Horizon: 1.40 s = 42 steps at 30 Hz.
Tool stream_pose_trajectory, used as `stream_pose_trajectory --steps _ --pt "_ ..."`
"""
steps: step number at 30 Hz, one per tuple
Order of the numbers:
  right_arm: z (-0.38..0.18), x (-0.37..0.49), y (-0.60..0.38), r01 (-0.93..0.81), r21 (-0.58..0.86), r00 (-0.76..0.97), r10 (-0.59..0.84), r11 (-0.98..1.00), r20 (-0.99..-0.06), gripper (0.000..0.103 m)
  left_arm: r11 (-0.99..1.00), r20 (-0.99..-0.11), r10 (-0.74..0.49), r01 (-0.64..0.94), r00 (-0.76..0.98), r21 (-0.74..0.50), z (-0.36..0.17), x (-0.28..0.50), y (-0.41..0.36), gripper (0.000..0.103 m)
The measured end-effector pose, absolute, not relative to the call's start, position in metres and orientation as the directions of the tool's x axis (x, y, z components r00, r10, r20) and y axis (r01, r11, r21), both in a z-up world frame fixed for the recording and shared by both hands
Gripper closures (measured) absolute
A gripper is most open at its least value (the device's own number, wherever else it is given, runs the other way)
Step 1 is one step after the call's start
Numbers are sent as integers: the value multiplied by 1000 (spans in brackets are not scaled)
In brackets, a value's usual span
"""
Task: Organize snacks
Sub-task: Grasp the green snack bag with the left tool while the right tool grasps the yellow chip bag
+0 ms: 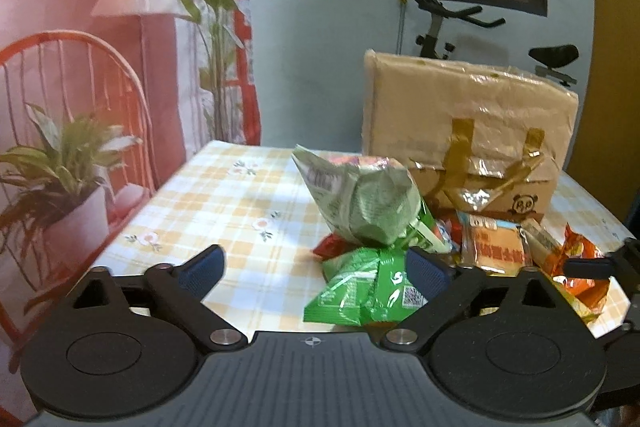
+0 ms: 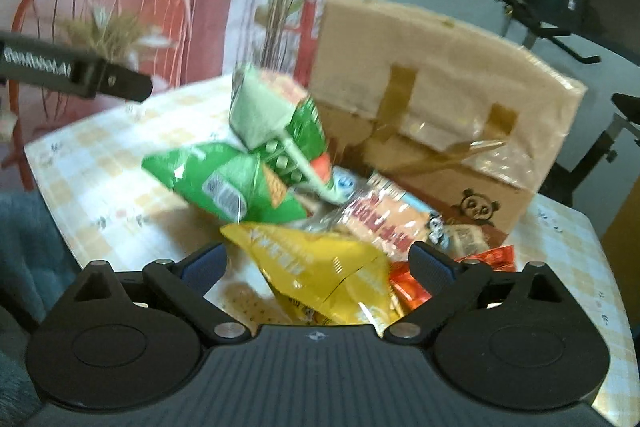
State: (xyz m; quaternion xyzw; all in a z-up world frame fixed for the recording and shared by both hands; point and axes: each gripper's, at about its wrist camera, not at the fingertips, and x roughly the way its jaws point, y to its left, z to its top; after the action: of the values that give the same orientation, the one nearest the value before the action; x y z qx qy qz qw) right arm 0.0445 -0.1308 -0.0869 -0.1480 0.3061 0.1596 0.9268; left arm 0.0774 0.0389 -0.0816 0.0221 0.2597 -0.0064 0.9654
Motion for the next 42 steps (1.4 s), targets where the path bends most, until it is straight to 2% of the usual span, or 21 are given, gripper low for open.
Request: stream_pose_trajectory --steps 7,10,13,24,31,38,42 --pt "-115 58 -123 -415 -240 733 166 877 -660 7 999 -537 -12 30 843 25 -97 88 40 8" --pt "-123 63 -126 -394 -251 742 145 884 -654 7 999 -546 -24 36 837 12 -102 91 40 8" --pt "-126 64 -132 -380 -211 749 165 901 -642 12 999 -556 -40 44 830 -5 -108 94 40 8" --pt "-116 41 -149 -365 -95 810 266 926 -523 24 998 -606 -58 32 794 -53 -125 104 44 8" --pt "-104 32 -155 -351 -69 858 291 934 -423 24 997 -605 -70 43 793 -59 -127 104 39 8" --pt "-94 27 -169 -268 -44 912 239 962 -334 24 993 -563 -110 67 819 -96 -122 120 34 8" --pt "-93 25 -173 -244 -38 921 219 969 -322 24 991 -607 -130 81 784 -108 -130 147 26 8"
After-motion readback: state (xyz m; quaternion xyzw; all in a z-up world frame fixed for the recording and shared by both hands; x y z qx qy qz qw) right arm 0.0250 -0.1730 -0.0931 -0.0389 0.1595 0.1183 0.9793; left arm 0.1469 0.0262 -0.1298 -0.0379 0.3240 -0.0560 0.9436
